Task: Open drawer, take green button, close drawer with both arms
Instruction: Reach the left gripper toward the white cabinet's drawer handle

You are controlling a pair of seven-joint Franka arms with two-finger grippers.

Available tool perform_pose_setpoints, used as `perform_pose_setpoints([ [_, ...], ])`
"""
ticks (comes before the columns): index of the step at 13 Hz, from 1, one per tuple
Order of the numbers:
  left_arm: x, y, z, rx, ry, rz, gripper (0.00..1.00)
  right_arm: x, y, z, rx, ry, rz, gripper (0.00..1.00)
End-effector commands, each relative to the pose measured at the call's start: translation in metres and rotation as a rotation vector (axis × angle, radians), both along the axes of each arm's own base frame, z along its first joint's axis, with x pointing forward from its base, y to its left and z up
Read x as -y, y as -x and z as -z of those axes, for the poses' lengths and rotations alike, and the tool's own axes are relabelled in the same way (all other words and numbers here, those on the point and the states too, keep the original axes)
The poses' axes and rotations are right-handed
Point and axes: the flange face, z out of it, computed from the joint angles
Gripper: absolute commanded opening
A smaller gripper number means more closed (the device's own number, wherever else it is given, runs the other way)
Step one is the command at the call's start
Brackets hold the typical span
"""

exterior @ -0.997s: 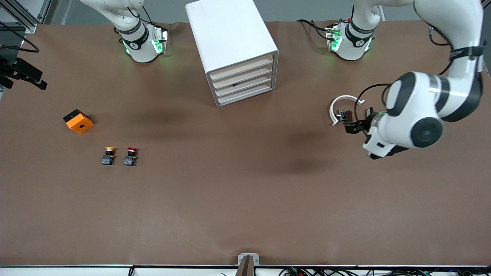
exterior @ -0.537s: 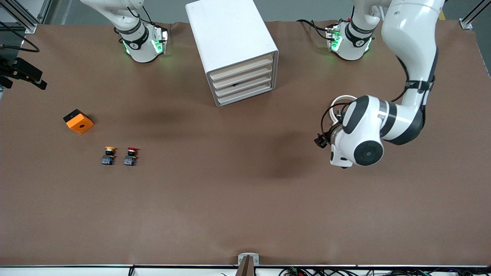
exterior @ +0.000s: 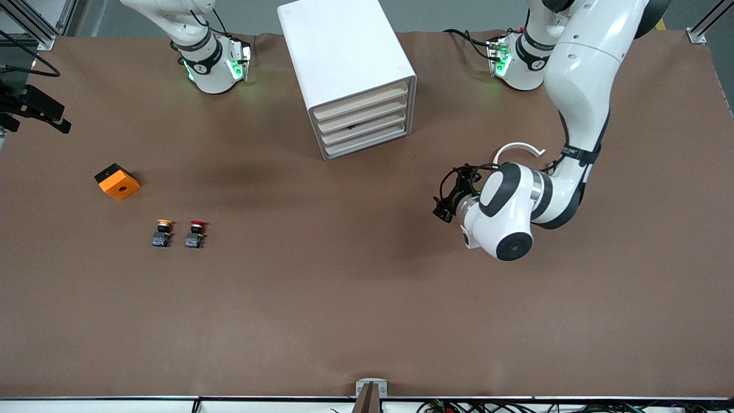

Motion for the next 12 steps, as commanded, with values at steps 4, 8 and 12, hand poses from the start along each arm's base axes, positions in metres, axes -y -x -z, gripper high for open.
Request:
perform_pose_setpoints([
  [4, 0.04, 0.008, 0.025, -0.197, -0.068, -0.289, 1.0, -0.001, 0.008, -0.003, 0.005, 0.012, -0.012, 1.0],
  [8, 0.059, 0.022, 0.056, -0.347, -0.166, -0.423, 1.0, -0.001, 0.007, -0.004, 0.008, 0.014, -0.012, 1.0],
  [12, 0.09, 0.051, 0.078, -0.438, -0.245, -0.441, 1.0, -0.009, 0.006, -0.005, 0.012, 0.015, -0.013, 1.0],
])
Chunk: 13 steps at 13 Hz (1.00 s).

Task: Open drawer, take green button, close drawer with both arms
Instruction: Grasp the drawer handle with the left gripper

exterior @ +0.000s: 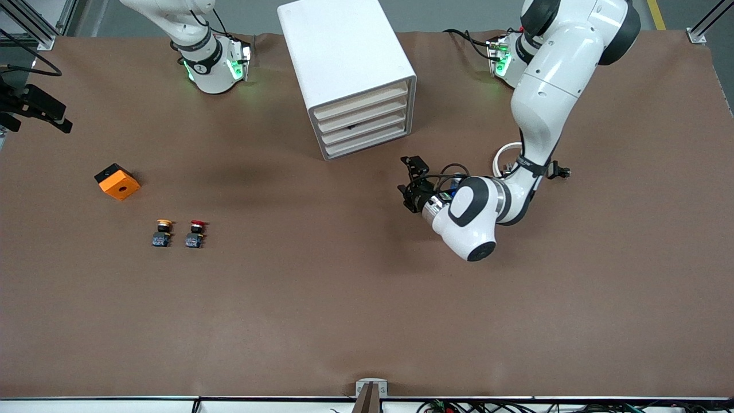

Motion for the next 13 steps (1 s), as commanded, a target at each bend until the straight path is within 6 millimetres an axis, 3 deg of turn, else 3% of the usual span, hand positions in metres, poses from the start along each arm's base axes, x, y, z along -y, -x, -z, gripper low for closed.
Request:
perform_pose_setpoints([
  [1, 0.031, 0.023, 0.004, -0.05, -0.028, 0.028, 1.0, -0.008, 0.006, -0.004, 0.01, 0.014, -0.011, 1.0],
  [4, 0.056, 0.059, 0.017, -0.107, -0.043, 0.106, 1.0, -0.007, 0.006, -0.003, 0.004, 0.013, -0.008, 1.0],
  [6, 0.062, 0.075, 0.019, -0.142, -0.045, 0.147, 0.83, -0.008, 0.006, -0.003, 0.003, 0.014, -0.011, 1.0],
  [9, 0.067, 0.093, 0.023, -0.187, -0.053, 0.191, 0.69, -0.01, 0.007, -0.001, -0.006, 0.013, -0.009, 1.0],
  [13, 0.07, 0.118, 0.023, -0.261, -0.059, 0.258, 0.62, -0.016, 0.008, -0.001, -0.011, 0.014, -0.021, 1.0],
])
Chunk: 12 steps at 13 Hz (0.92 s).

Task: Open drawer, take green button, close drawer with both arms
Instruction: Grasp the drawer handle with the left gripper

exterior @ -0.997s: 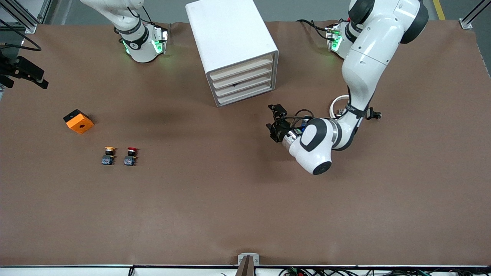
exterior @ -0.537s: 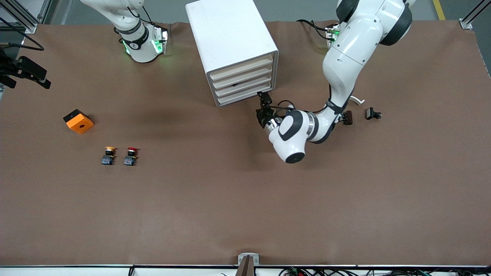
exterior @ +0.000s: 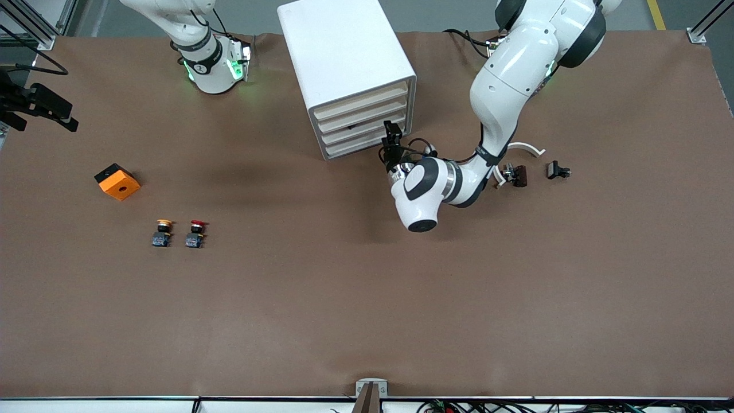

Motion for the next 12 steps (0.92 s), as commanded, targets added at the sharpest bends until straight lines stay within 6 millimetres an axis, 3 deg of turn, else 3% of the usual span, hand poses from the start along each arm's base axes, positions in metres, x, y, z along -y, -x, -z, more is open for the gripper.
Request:
perform_pose_setpoints([
  [1, 0.004, 0.017, -0.001, -0.05, -0.004, 0.019, 0.61, -0.005, 0.007, -0.002, 0.0, 0.013, -0.001, 1.0],
  [6, 0.011, 0.027, 0.003, -0.055, -0.003, 0.035, 0.61, -0.006, 0.007, -0.003, 0.005, 0.013, -0.004, 1.0],
  [12, 0.017, 0.035, 0.012, -0.054, -0.007, 0.045, 0.31, -0.006, 0.006, -0.01, 0.025, 0.014, -0.005, 1.0],
])
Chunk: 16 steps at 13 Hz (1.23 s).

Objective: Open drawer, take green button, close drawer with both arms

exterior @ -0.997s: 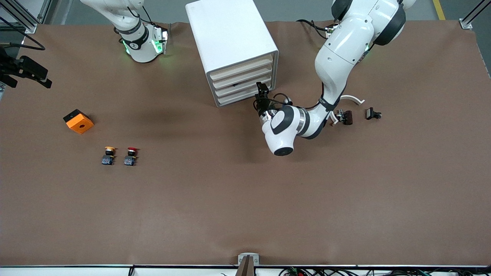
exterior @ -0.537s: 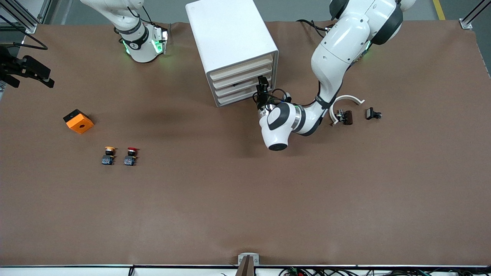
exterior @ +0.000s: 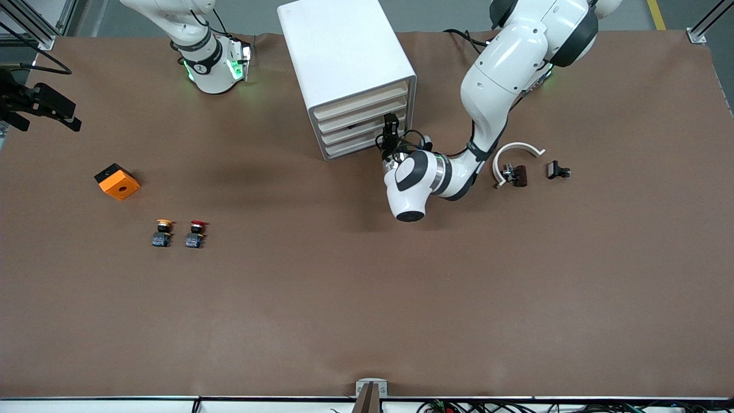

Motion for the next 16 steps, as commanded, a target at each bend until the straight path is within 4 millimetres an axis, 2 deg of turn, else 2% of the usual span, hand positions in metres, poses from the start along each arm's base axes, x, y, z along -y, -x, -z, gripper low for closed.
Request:
perform_pose_setpoints([
  [1, 0.005, 0.004, 0.001, -0.006, 0.007, -0.01, 0.28, -0.003, 0.006, -0.011, 0.026, 0.012, 0.001, 1.0],
  [3, 0.005, 0.001, 0.002, 0.007, 0.007, -0.02, 0.23, -0.005, 0.005, -0.012, 0.03, 0.013, -0.002, 1.0],
  [4, 0.005, 0.002, 0.004, 0.005, 0.006, -0.021, 0.17, -0.004, 0.004, -0.012, 0.032, 0.014, 0.0, 1.0],
  [8, -0.003, -0.012, 0.005, 0.027, 0.004, -0.049, 0.15, -0.004, 0.0, -0.004, 0.011, 0.006, 0.001, 1.0],
  [10, -0.014, -0.028, 0.001, 0.037, 0.007, -0.078, 0.15, -0.005, -0.001, -0.004, 0.011, 0.003, -0.002, 1.0],
  [14, -0.045, -0.084, -0.015, 0.092, 0.026, -0.172, 0.16, -0.004, -0.005, 0.0, 0.005, 0.001, -0.007, 1.0],
  [16, -0.064, -0.104, -0.014, 0.126, 0.001, -0.208, 0.18, -0.003, -0.013, 0.004, -0.004, -0.001, -0.015, 1.0],
])
